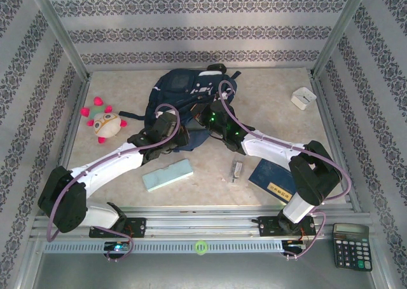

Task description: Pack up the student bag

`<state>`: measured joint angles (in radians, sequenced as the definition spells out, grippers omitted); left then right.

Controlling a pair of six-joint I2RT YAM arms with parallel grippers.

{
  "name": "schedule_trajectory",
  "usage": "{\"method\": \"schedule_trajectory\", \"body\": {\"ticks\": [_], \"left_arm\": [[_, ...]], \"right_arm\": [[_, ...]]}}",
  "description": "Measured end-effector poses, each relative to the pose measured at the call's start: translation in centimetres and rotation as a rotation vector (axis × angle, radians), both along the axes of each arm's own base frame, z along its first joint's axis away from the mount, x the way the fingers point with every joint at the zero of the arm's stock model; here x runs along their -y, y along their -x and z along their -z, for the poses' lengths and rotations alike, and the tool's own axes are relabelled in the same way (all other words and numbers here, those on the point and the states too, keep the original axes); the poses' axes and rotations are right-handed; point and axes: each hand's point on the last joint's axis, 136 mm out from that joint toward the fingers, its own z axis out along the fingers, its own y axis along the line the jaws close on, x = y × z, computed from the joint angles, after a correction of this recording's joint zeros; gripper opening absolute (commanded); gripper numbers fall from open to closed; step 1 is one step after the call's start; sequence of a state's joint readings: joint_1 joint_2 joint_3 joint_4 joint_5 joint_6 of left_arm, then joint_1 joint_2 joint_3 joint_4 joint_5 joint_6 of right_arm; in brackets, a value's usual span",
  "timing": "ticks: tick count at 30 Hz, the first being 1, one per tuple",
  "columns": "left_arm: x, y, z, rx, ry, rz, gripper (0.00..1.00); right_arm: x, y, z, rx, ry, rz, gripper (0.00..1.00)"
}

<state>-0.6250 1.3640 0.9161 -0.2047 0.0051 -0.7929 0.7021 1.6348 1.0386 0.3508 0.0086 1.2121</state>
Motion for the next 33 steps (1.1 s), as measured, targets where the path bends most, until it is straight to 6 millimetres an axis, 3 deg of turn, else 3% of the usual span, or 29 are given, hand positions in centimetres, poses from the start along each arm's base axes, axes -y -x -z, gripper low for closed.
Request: {"method": "schedule_trajectory", "body": {"ticks": [11, 13, 15, 19, 24, 28, 33], "left_arm": [[-2.0, 2.2, -1.2, -0.011, 0.031, 0.03, 0.0], [-2.1, 2.6, -1.1, -0.02, 0.04, 0.044, 0.19], [-1.7, 2.9, -1.0, -0.032, 0.054, 0.072, 0.3], [-0.7, 3.1, -1.1, -0.045, 0.072, 0.117, 0.39], [1.3, 2.8, -3.3, -0.013, 0.078, 0.13, 0.51], [1.6, 1.9, -5.0, 0.015, 0.066, 0.076, 0.55], [0.9, 1.1, -4.1, -0.017, 0.003, -0.009, 0.49]], "right_arm": [[4.3, 0.3, 0.0, -0.039, 0.007, -0.01, 0.0], [4.6, 0.3, 0.1, -0.047, 0.005, -0.013, 0.0], [4.5, 0.4, 0.1, -0.053, 0.001, -0.018, 0.0], [3.7, 1.0, 0.1, -0.067, -0.015, -0.016, 0.0], [2.1, 1.9, -0.5, -0.064, -0.011, -0.001, 0.0], [0.9, 2.0, -2.4, -0.023, -0.026, 0.005, 0.0], [0.1, 2.3, -3.5, -0.005, -0.03, 0.003, 0.0]]}}
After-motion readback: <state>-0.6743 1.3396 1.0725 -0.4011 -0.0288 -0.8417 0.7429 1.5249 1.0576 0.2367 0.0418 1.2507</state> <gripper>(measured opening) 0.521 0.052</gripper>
